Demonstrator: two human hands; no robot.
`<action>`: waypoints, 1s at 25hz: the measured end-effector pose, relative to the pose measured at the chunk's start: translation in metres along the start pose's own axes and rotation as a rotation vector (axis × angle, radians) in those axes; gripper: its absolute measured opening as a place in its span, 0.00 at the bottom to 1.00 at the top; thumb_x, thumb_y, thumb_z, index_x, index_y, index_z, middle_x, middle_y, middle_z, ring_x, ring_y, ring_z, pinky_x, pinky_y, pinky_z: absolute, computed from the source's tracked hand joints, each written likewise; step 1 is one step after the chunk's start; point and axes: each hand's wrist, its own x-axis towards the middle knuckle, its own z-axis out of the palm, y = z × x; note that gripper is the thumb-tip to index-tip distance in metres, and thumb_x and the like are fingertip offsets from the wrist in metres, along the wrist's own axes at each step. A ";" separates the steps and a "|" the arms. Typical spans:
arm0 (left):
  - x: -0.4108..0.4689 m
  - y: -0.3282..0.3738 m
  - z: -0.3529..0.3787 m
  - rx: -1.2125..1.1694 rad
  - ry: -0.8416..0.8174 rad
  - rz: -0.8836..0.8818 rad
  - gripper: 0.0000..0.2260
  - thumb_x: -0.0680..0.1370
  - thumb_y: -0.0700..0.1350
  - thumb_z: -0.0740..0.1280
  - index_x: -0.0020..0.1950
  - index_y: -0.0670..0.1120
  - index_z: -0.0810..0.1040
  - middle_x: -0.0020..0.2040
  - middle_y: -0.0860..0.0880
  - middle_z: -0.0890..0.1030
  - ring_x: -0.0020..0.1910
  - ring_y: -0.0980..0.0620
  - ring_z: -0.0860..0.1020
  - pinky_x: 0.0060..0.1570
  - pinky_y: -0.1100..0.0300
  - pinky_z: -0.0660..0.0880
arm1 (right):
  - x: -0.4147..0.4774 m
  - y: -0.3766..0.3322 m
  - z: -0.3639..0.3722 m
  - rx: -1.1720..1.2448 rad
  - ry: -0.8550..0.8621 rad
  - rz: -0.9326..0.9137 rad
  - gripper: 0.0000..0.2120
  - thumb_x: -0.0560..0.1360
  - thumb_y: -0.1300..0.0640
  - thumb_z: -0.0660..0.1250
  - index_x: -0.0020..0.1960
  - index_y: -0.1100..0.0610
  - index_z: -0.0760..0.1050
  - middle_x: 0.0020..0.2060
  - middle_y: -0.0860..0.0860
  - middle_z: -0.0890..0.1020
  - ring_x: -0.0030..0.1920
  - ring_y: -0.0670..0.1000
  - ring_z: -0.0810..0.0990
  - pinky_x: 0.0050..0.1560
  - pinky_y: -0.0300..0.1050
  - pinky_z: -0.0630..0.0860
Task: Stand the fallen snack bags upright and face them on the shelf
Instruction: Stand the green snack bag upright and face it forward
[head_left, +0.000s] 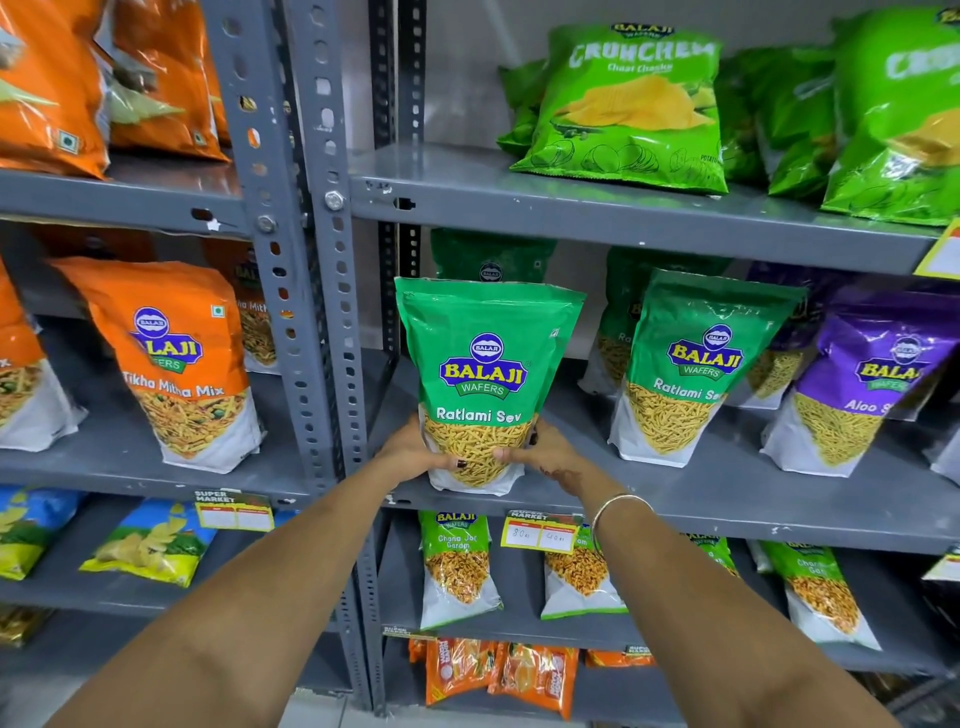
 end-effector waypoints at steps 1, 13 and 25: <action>0.002 0.001 -0.001 -0.001 -0.017 0.002 0.40 0.63 0.45 0.78 0.71 0.46 0.62 0.69 0.44 0.72 0.68 0.45 0.71 0.69 0.48 0.68 | 0.000 -0.001 -0.001 -0.007 -0.009 0.004 0.34 0.67 0.64 0.74 0.69 0.58 0.64 0.69 0.57 0.72 0.70 0.57 0.69 0.69 0.52 0.66; -0.020 0.086 0.017 0.616 -0.616 -0.411 0.19 0.79 0.52 0.59 0.59 0.37 0.71 0.60 0.32 0.77 0.60 0.39 0.77 0.67 0.47 0.70 | -0.033 0.013 -0.103 -0.481 0.020 0.412 0.23 0.74 0.51 0.67 0.64 0.62 0.69 0.55 0.57 0.80 0.49 0.49 0.79 0.45 0.42 0.73; 0.059 0.182 0.207 0.011 0.032 0.015 0.34 0.69 0.41 0.74 0.70 0.38 0.63 0.71 0.42 0.69 0.68 0.45 0.69 0.59 0.58 0.68 | 0.013 0.088 -0.286 -0.074 0.163 0.072 0.52 0.62 0.55 0.79 0.75 0.62 0.50 0.76 0.56 0.60 0.75 0.56 0.60 0.73 0.56 0.63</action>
